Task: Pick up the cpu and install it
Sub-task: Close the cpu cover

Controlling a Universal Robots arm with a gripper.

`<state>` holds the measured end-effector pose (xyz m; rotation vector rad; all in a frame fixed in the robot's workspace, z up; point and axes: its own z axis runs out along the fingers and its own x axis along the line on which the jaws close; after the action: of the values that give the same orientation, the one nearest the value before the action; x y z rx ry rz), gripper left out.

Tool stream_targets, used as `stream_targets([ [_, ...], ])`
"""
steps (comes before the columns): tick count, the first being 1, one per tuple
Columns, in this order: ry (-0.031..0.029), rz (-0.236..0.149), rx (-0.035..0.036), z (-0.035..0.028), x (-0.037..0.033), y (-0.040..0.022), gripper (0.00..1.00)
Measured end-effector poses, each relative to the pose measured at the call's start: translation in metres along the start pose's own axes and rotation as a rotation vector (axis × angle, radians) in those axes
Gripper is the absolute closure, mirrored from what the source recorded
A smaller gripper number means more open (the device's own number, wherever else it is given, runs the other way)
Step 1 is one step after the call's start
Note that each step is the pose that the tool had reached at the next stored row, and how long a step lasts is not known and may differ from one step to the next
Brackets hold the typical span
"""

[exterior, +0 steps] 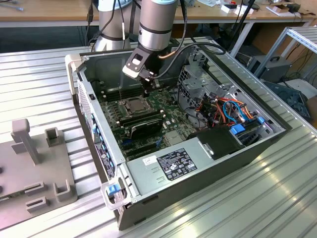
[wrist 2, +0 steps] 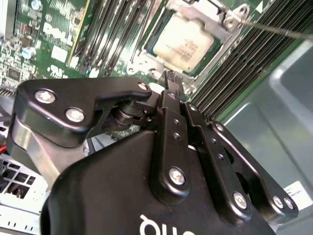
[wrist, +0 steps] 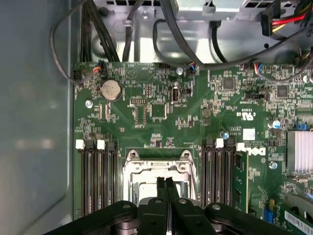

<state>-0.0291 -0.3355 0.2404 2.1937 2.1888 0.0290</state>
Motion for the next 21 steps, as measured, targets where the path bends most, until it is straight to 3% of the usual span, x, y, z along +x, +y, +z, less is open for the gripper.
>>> stream_targets([
  [10,0.0003,0.000,-0.0005,0.0017,0.0001,-0.0059,0.89],
  [16,0.0001,0.000,-0.0009,0.0092,0.0002,-0.0253,0.89],
  [21,0.0000,0.000,-0.0009,0.0129,0.0002,-0.0326,0.89],
])
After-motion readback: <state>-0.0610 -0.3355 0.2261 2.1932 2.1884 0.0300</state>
